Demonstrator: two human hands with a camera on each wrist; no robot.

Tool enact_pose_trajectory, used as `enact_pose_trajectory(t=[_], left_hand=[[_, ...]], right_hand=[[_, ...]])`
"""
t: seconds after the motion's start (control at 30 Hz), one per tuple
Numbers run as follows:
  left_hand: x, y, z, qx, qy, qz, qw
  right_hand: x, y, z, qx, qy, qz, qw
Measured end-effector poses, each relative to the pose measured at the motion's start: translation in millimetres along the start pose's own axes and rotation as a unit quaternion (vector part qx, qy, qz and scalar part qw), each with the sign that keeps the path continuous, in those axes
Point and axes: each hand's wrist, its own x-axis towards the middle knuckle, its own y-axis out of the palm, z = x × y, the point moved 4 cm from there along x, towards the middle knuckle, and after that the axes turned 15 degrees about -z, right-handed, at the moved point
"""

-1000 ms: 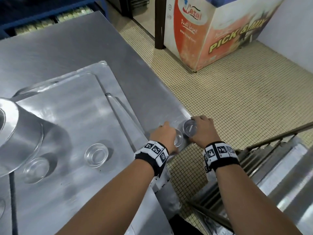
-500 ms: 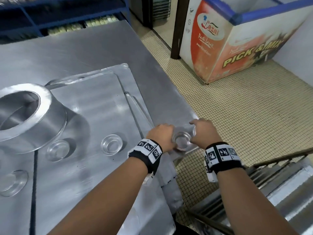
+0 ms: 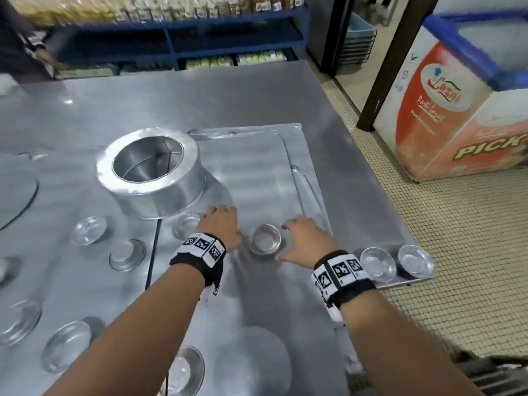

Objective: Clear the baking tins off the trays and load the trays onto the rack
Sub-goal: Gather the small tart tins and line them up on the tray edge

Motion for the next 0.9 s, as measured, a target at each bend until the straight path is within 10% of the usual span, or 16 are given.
enact_pose_trajectory(t=[0.47,0.9], left_hand=[[-0.9,16.3,89.5,-0.008,-0.138,0.019,0.990],[31.3,4.2,-67.2,-0.099,0.034,0.063,0.993]], right_hand=[[25.2,38.2,50.3,-0.058,-0.026,-0.006,0.998],[19.6,-27.3,-55.7,-0.036,0.090,-0.014,0.995]])
